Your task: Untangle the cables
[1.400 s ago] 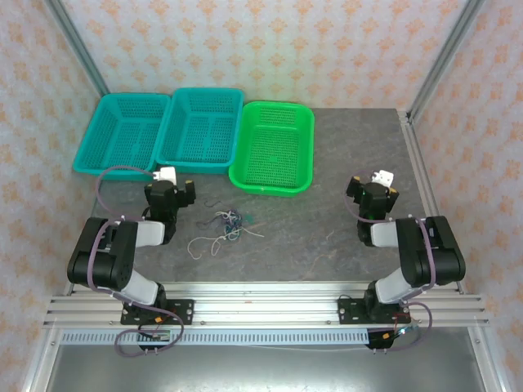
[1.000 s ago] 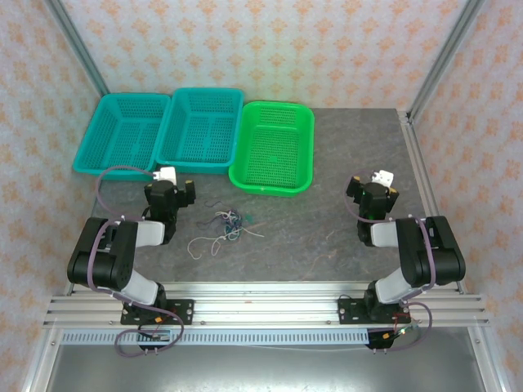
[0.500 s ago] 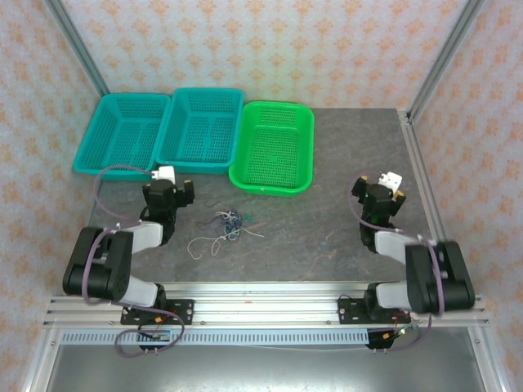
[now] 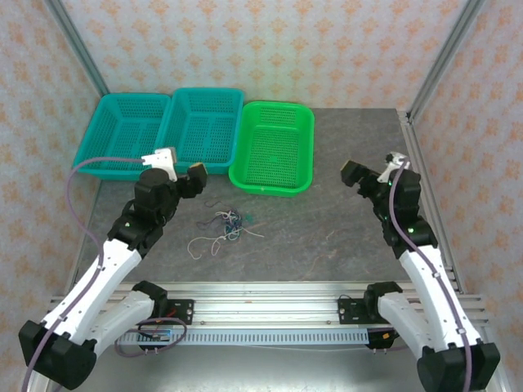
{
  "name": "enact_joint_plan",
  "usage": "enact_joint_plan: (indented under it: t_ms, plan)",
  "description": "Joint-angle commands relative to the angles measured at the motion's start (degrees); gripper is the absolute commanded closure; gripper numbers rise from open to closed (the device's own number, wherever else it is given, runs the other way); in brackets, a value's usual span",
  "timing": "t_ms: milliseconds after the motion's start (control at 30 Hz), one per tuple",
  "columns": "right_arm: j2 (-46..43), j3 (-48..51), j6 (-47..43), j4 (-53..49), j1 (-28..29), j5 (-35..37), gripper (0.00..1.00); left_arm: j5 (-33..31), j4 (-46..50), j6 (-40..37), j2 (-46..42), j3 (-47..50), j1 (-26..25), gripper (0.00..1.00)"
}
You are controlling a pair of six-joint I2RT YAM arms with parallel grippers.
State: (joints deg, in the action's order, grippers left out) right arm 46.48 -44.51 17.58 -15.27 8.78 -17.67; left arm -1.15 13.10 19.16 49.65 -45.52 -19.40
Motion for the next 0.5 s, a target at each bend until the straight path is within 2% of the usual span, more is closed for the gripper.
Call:
enact_joint_plan:
  t_ms: [0, 67, 200, 367, 467]
  plan:
    - [4.1, -6.4, 2.4, -12.5, 7.9, -13.3, 0.01, 7.1, 18.6, 8.0, 1.7, -2.9, -1.7, 0.23]
    - [7.5, -10.2, 0.6, -15.8, 15.2, -12.7, 0.01, 6.4, 25.0, 9.4, 4.0, -3.6, -2.8, 0.24]
    - [15.0, -16.4, -1.0, -19.8, 27.8, -9.7, 0.01, 0.5, 33.9, 14.7, 9.9, -2.1, -3.9, 0.28]
    - [20.4, -17.6, 0.0, -17.1, 35.5, -6.7, 0.01, -3.7, 31.2, 16.8, 13.7, 4.6, -3.9, 0.31]
    - [22.6, -16.5, 2.4, -13.2, 37.8, -6.8, 0.01, -3.2, 28.2, 15.4, 18.5, 6.3, -3.9, 0.34]
